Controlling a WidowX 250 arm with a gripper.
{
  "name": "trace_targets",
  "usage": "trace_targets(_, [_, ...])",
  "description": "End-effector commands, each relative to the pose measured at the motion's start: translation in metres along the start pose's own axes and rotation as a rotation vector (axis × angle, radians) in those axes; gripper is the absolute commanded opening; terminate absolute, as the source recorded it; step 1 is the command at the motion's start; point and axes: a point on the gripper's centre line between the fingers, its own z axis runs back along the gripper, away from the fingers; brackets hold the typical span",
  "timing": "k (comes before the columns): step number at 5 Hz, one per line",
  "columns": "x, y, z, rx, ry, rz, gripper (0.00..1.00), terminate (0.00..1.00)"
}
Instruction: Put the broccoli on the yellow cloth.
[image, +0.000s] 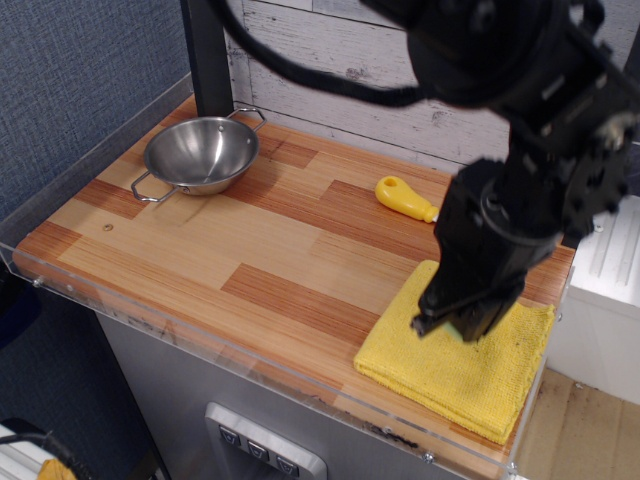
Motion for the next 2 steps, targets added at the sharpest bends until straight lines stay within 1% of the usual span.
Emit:
trace_targets(1, [0.0116,0.0182,0.0060,0.016,-0.022,0.061,1.00,0.00])
trace_targets(2, [0.0146,0.0202,0.0065,0.036,-0.029,0.107,1.00,0.00])
